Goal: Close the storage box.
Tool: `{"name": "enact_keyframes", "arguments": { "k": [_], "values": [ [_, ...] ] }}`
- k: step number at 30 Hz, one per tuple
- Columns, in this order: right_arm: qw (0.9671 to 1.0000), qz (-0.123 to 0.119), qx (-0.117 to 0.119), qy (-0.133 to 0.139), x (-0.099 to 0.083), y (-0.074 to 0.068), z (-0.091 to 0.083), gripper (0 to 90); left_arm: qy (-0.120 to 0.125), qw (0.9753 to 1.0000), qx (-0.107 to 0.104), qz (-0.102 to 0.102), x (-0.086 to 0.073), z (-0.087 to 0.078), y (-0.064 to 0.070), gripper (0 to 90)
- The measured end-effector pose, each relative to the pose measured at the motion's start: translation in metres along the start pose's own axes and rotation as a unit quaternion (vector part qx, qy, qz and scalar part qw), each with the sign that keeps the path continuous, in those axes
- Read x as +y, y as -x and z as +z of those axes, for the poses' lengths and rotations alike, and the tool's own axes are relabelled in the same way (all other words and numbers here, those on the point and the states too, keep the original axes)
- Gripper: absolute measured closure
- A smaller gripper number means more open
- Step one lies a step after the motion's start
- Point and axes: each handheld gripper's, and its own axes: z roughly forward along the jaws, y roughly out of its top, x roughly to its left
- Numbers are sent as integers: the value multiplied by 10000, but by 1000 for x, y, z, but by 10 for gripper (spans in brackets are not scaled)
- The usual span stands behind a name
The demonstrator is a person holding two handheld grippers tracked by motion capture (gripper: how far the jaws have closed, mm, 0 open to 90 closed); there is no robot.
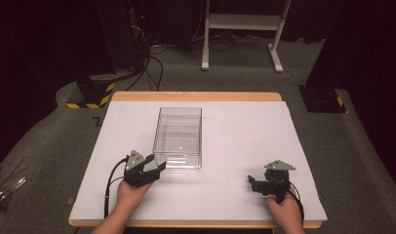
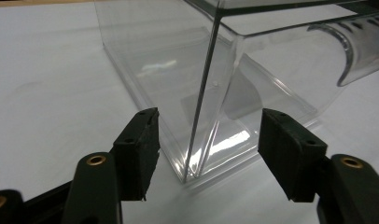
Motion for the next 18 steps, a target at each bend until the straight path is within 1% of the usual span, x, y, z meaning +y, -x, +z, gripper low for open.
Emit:
{"name": "enact_keyframes", "arguments": {
  "k": [4,5,13,15,18],
  "values": [
    [10000,3,1,1,0,0,0,101,-17,10000,-12,13,2,5,0,415],
    [10000,3,1,1,0,0,0,101,-7,10000,22,26,3,6,0,425],
    [10000,9,9,5,0,0,0,101,0,9999,98,-49,7,13,-3,442],
    [10000,13,9,4,0,0,0,101,-4,9999,126,-33,8,14,-4,441],
    [10000,4,10,7,0,0,0,101,30,9998,159,-106,8,16,-5,442]
  ]
}}
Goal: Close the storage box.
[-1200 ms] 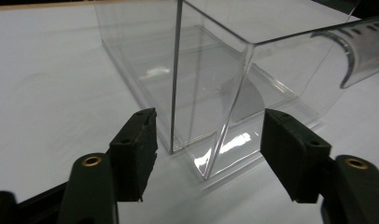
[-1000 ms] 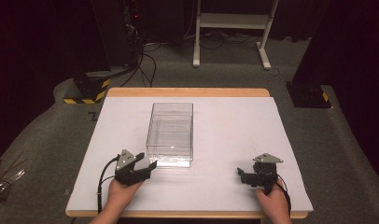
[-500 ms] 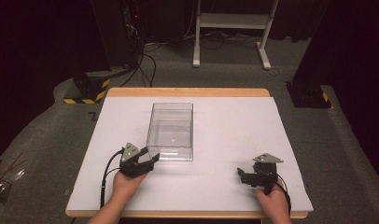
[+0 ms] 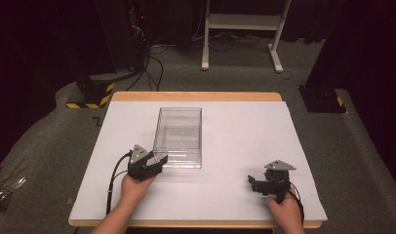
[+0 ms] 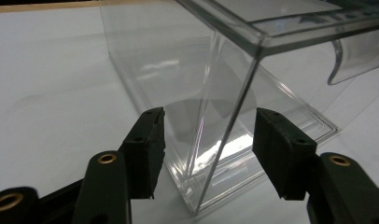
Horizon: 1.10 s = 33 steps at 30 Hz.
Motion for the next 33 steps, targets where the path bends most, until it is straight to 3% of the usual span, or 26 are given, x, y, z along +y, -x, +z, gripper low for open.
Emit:
{"name": "enact_keyframes", "arguments": {
  "k": [3,15,23,33],
  "values": [
    [10000,17,-2,-7,0,0,0,101,2,9999,-20,-102,0,2,-3,438],
    [10000,22,1,-6,0,0,0,101,-15,10000,8,-37,-1,3,0,437],
    [10000,30,4,-9,0,0,0,101,15,9999,4,-114,0,1,0,440],
    [10000,30,4,-8,0,0,0,102,10,10000,-18,-61,1,-6,1,388]
  ]
}}
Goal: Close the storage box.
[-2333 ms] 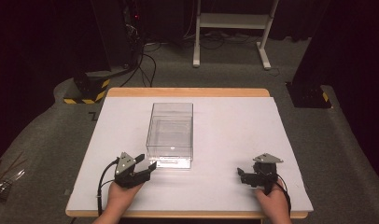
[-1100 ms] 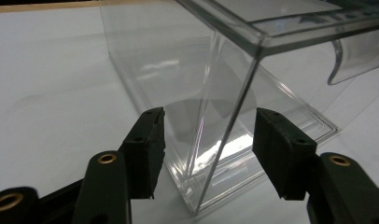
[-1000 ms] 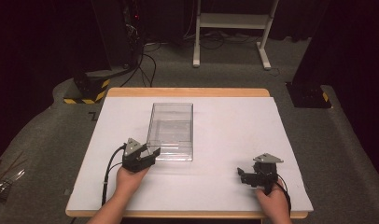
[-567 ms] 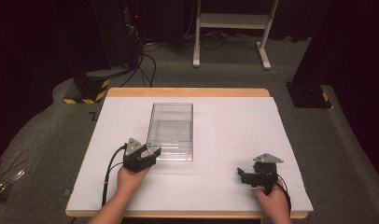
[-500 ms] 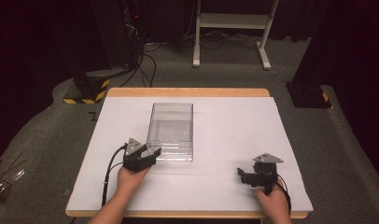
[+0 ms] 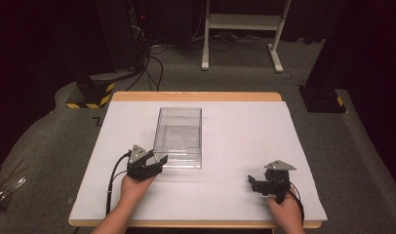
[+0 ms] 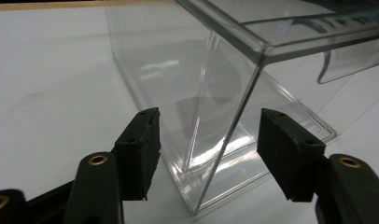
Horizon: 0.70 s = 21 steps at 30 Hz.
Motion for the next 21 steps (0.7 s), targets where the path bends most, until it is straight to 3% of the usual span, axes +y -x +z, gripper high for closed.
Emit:
{"name": "enact_keyframes", "arguments": {
  "k": [6,10,21],
  "values": [
    [10000,-2,-2,-1,0,0,0,102,-68,9999,-70,67,-1,-5,1,359],
    [10000,-16,-3,2,0,0,0,102,-56,9999,-118,3,-3,-10,0,351],
    [10000,-15,-8,-1,0,0,0,102,-103,9998,-168,-30,-11,-34,-14,346]
  ]
}}
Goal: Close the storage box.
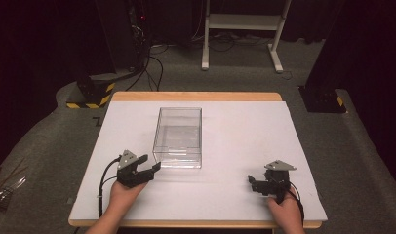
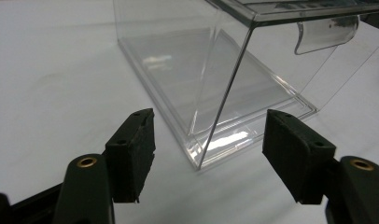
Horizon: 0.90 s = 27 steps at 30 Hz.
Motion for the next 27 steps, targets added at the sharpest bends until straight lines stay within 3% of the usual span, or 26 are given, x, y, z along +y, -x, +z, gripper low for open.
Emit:
{"name": "enact_keyframes", "arguments": {
  "k": [6,18,24,27],
  "values": [
    [10000,-10,-2,0,0,0,0,102,-62,9999,116,25,-9,-15,-13,339],
    [10000,-17,-7,0,0,0,0,102,-156,9985,475,-201,-25,-45,-48,317],
    [10000,-9,-4,-4,0,0,0,102,-325,9968,709,-195,-30,-49,-58,284],
    [10000,-6,-2,-3,0,0,0,102,-449,9955,829,-94,-35,-46,-60,276]
  ]
}}
